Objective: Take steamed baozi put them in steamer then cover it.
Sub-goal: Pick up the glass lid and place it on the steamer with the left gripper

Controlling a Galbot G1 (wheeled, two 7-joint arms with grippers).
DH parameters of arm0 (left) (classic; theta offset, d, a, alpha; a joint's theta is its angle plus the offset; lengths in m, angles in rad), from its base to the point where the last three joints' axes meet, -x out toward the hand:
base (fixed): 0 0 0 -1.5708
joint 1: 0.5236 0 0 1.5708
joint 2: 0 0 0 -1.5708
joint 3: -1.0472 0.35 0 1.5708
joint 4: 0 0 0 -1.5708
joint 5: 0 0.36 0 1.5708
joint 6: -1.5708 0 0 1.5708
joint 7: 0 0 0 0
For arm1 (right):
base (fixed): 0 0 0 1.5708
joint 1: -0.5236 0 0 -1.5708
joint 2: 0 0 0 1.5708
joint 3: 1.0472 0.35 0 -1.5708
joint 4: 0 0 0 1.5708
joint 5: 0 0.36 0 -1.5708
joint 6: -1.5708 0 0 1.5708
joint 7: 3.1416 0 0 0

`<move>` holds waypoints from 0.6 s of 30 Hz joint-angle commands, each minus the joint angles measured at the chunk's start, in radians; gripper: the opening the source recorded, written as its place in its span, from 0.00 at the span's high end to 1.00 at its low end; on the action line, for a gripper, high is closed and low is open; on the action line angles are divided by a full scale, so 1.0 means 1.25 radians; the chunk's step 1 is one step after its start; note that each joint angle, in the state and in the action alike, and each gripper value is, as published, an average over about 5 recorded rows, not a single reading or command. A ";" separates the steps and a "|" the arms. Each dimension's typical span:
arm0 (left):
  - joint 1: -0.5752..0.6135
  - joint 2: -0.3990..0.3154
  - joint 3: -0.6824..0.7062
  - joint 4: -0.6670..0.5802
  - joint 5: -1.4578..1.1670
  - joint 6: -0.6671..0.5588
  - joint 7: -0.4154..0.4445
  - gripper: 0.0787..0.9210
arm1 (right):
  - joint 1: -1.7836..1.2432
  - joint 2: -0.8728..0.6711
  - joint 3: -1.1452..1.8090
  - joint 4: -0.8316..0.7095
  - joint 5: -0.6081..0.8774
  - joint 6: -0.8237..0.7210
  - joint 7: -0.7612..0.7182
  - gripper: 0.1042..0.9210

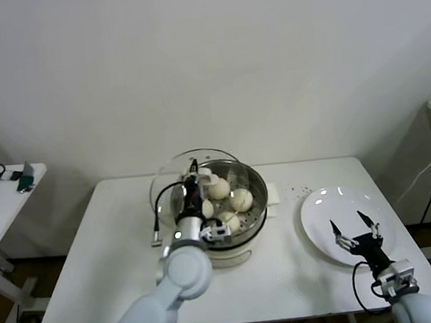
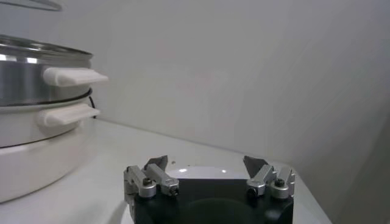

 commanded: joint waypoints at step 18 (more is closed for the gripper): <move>-0.038 -0.132 0.054 0.127 0.042 0.039 0.018 0.91 | -0.016 0.016 0.042 0.002 -0.002 0.011 -0.006 0.12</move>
